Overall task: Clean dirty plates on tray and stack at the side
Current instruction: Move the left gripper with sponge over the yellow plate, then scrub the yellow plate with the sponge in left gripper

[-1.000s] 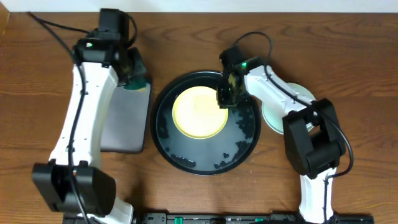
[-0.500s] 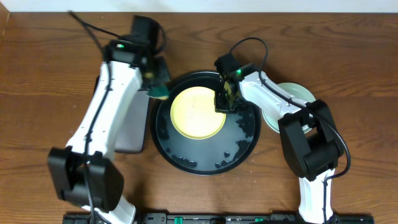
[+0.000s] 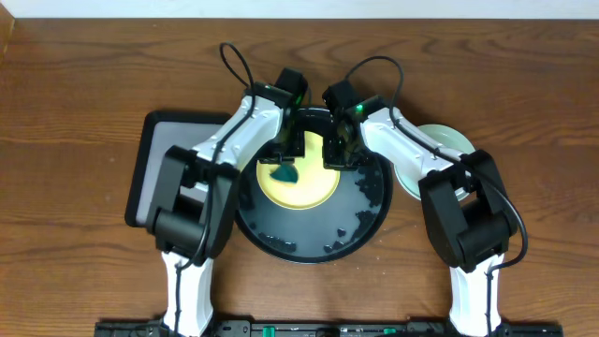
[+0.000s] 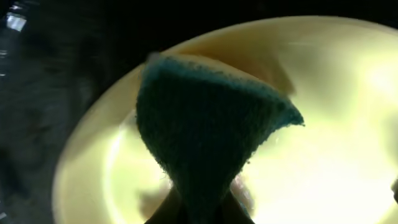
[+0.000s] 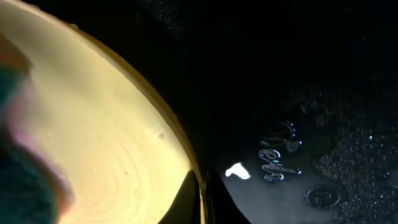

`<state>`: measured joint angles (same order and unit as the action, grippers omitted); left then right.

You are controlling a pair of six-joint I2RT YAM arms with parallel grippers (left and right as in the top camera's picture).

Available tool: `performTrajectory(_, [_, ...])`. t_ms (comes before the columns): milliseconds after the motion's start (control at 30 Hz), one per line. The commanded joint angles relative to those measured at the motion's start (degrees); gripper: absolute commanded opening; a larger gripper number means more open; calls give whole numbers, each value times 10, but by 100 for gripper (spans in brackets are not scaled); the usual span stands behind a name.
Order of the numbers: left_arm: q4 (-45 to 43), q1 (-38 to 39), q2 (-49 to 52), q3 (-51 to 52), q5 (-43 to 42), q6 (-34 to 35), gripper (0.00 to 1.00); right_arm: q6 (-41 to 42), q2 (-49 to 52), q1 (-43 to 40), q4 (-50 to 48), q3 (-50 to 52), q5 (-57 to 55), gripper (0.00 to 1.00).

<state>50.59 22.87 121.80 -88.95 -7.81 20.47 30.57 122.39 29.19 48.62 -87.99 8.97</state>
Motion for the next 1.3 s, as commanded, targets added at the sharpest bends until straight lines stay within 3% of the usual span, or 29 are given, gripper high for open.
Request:
performTrajectory(0, [-14,-3,26,3,-97,-36,7,2,5,7,-6,7,-19,1])
performTrajectory(67, [-45,-3,25,3,-169,-86,7,2,5,7,-9,7,-19,1])
performTrajectory(167, [-75,-5,25,3,-155,-84,7,2,5,7,-9,7,-19,1])
performTrajectory(233, [-98,-6,25,3,-97,-54,7,0,5,7,-9,7,-19,1])
performTrajectory(367, [-87,-6,25,3,160,112,7,-4,5,7,-9,7,-19,1])
performTrajectory(433, [-63,-6,25,3,177,129,7,-4,5,7,-9,7,-19,1])
performTrajectory(567, [13,2,25,3,100,123,7,-4,5,7,-11,7,-19,1])
performTrajectory(700, [38,20,25,3,-103,6,7,-4,5,7,-11,7,-20,1])
performTrajectory(800, [21,35,25,3,-135,-29,7,-4,5,7,-11,7,-20,1])
performTrajectory(933, [-41,40,25,3,-49,5,7,-4,5,7,-11,7,-20,1])
performTrajectory(1033, [-66,30,25,-1,111,101,7,-4,5,7,-11,7,-20,1])
performTrajectory(1167, [-37,16,18,-10,202,151,7,-4,5,7,-11,8,-21,1])
performTrajectory(1267, [6,13,10,-10,213,167,7,-4,6,7,-11,8,-21,1])
